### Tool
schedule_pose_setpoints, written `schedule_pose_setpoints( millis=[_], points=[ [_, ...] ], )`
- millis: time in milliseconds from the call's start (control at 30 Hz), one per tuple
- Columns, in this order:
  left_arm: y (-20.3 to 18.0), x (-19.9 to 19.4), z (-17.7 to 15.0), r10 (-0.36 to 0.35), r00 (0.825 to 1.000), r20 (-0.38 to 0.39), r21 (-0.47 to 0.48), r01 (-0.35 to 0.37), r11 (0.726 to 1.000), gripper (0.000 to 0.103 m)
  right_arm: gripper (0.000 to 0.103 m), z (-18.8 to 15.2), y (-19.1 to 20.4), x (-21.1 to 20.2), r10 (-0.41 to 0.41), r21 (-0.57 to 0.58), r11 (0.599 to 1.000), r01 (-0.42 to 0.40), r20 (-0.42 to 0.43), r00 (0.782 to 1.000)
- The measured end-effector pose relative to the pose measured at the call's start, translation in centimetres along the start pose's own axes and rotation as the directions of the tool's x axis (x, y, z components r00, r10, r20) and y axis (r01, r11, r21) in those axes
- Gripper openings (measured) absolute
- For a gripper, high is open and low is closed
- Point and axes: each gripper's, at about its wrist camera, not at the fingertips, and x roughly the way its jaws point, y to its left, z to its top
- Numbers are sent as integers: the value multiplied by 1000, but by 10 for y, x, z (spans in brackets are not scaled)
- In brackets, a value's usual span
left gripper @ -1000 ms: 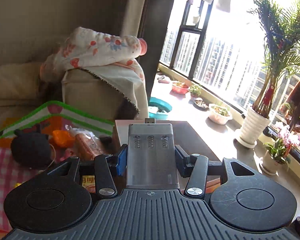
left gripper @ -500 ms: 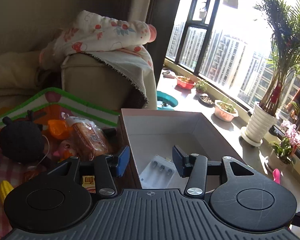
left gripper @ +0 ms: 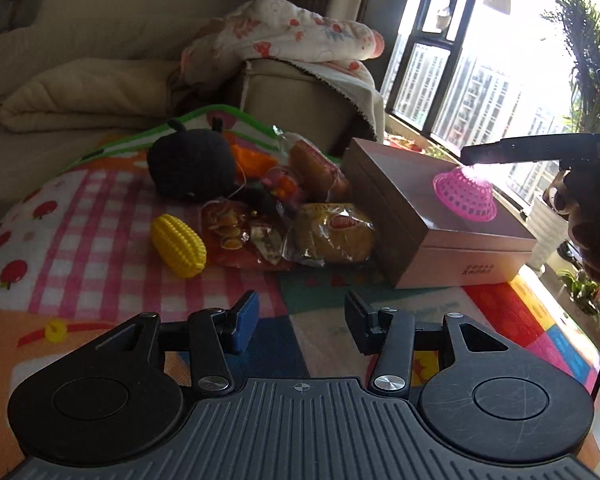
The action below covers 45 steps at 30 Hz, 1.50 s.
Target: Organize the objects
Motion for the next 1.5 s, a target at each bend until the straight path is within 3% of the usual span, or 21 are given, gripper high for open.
schedule_pose_setpoints(
  millis=[133, 200, 400, 533, 667, 1000, 1067, 1100, 1333, 1400, 1500],
  points=[
    [15, -3, -6, 34, 999, -4, -6, -34, 999, 52, 91, -31, -9, -12, -23, 104, 994, 24, -3, 1000],
    [19, 0, -9, 38, 999, -8, -11, -38, 999, 52, 98, -50, -3, -25, -31, 109, 994, 30, 11, 999],
    [15, 11, -12, 49, 999, -2, -24, -49, 999, 52, 103, -106, 42, -64, -119, 37, 993, 116, 70, 990],
    [23, 10, -3, 127, 991, 51, -122, -120, 985, 52, 103, -131, 75, -67, -152, 6, 988, 153, 95, 984],
    [41, 15, 17, 221, 972, 75, -232, -198, 952, 52, 103, -139, 92, -66, -111, 38, 994, 107, 138, 984],
    [49, 71, 37, 329, 944, 16, -190, -320, 928, 52, 103, -146, 98, -61, -114, 53, 993, 108, 146, 983],
    [50, 70, 36, 325, 946, 20, -190, -315, 930, 47, 103, -146, 97, -60, -119, 65, 992, 111, 137, 983],
    [51, 68, 35, 316, 948, 21, -188, -307, 933, 34, 103, -146, 96, -59, -117, 68, 992, 108, 134, 984],
    [49, 25, 3, 176, 984, 12, -112, -174, 978, 34, 103, -143, 98, -52, -114, 52, 993, 109, 96, 989],
    [51, 10, -9, 161, 987, 22, -87, -158, 984, 34, 103, -138, 105, -51, -119, 23, 993, 117, 99, 988],
    [55, -3, -22, 164, 985, 51, -65, -161, 985, 34, 103, -109, 123, -49, -46, -50, 997, 52, 121, 992]
  ],
)
